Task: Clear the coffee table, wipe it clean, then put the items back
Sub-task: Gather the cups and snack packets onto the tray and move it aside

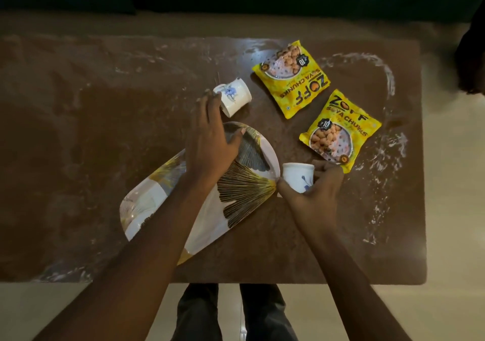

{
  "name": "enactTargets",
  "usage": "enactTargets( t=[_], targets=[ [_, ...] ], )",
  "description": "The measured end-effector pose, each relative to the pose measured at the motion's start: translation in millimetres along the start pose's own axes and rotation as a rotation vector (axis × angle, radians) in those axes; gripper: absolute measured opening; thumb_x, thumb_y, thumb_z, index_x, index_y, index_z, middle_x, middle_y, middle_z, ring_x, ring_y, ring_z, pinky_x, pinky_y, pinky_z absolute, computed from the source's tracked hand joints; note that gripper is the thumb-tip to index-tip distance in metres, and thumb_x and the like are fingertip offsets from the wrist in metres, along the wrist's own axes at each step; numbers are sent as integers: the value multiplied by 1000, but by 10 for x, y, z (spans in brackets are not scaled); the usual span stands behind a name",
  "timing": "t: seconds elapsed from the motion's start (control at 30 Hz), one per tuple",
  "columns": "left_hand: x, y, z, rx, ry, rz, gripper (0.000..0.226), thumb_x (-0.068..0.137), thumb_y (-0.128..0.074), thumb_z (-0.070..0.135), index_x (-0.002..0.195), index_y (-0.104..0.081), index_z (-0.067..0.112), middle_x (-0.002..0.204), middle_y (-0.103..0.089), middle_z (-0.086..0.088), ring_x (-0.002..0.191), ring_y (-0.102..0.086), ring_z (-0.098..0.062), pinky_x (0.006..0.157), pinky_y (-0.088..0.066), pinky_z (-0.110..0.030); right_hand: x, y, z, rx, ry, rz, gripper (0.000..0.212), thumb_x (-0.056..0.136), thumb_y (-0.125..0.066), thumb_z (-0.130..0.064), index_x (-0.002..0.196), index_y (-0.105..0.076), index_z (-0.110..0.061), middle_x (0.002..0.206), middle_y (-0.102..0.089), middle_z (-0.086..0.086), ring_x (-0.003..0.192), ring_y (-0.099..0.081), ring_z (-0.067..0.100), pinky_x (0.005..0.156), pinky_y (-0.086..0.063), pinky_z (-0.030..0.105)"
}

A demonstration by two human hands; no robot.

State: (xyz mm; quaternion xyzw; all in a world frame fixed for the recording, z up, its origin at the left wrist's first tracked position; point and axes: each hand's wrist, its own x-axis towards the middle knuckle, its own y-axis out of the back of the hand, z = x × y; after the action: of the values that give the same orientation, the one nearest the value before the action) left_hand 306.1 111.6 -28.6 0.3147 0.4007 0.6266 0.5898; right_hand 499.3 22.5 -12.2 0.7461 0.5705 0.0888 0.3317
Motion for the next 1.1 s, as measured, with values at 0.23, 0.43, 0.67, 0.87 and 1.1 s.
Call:
enactTargets(
  t=[0.23, 0.43, 0.67, 0.87, 1.1],
  targets=[
    [448, -128, -124, 68, 60, -145, 93, 80, -71, 50, 150, -23, 13, 148, -40, -10, 133, -40, -26, 104, -36, -38, -63, -30, 20, 22, -61, -107, 66, 67, -90, -23, 115, -45, -22, 112, -51, -1, 99, -56, 8, 72, -51, 17],
    [552, -92, -142, -87, 44, -53, 73, 69, -80, 39, 130, -48, 15, 124, -54, -7, 111, -55, -23, 82, -50, -38, -64, -9, 46, 97, -111, -135, 58, 67, -89, -21, 110, -50, -23, 106, -58, -9, 96, -58, 0, 71, -55, 28],
    [87, 398, -289, -207, -16, 11, 68, 58, -88, 32, 114, -54, 14, 113, -57, -6, 99, -55, -20, 72, -41, -29, -111, -129, -124, 129, -150, -143, 46, 72, -87, -27, 107, -57, -33, 114, -51, -4, 99, -52, -4, 73, -47, 18],
    [-562, 621, -659, -212, 2, -148, 70, 59, -90, 33, 118, -54, 19, 114, -57, 0, 100, -56, -14, 76, -46, -30, -388, -510, -295, 15, -32, -308, 62, 67, -82, -29, 122, -55, -16, 115, -49, -3, 101, -50, 9, 76, -39, 8],
    [-898, 542, -1010, -232, 4, -179, 73, 62, -87, 38, 123, -53, 18, 118, -56, 0, 103, -55, -12, 79, -51, -30, -787, -935, -379, -209, 124, -403, 65, 68, -85, -21, 121, -47, -12, 111, -42, -5, 102, -45, 13, 76, -36, 21]
  ],
)
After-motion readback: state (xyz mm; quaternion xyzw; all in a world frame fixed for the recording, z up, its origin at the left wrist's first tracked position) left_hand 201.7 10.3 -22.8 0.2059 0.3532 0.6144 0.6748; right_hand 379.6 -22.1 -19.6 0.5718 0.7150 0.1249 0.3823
